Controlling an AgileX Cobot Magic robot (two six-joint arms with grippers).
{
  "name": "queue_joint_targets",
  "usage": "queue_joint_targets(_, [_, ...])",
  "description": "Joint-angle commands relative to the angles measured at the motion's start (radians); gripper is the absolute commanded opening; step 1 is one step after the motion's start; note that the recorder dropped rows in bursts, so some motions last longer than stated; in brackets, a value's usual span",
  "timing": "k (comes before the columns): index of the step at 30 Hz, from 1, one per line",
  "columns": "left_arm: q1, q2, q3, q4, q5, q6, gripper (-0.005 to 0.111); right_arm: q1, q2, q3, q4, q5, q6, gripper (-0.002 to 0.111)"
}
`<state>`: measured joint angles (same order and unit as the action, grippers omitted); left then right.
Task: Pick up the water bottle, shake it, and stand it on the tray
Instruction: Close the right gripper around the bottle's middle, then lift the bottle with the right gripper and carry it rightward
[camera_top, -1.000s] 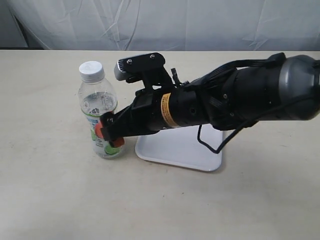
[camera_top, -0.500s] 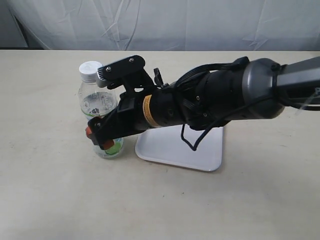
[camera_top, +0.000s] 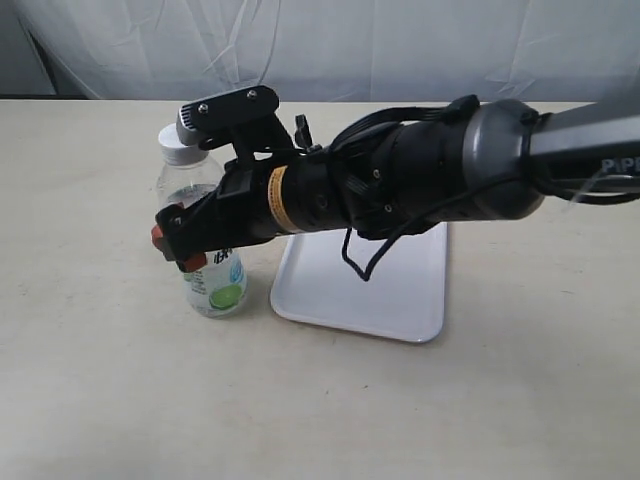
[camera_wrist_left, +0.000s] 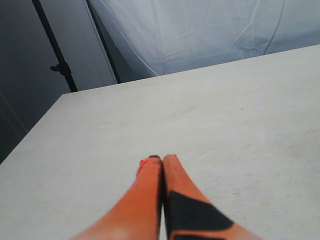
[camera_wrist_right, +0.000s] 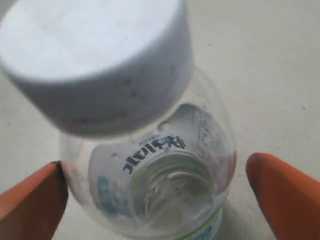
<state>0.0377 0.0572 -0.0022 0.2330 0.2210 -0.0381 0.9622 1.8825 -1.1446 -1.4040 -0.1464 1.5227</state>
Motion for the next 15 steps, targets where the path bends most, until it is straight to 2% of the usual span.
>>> queue_joint_targets(1, [0.001, -0.004, 0.002, -0.004, -0.013, -0.007, 0.0, 0.0, 0.04, -0.037, 0.0, 0.001, -0.006, 0.095])
queue_joint_targets(4, [0.001, -0.004, 0.002, -0.004, -0.013, -0.007, 0.0, 0.0, 0.058, -0.049, -0.004, 0.016, -0.006, 0.094])
queue_joint_targets(6, [0.001, -0.004, 0.002, -0.004, -0.013, -0.007, 0.0, 0.0, 0.076, -0.059, -0.004, 0.015, -0.006, 0.087])
queue_joint_targets(14, [0.001, -0.004, 0.002, -0.004, -0.013, -0.007, 0.0, 0.0, 0.102, -0.078, 0.003, 0.003, -0.003, 0.0])
queue_joint_targets(15, [0.001, -0.004, 0.002, -0.004, -0.013, -0.007, 0.0, 0.0, 0.102, -0.078, 0.003, 0.003, 0.005, 0.0])
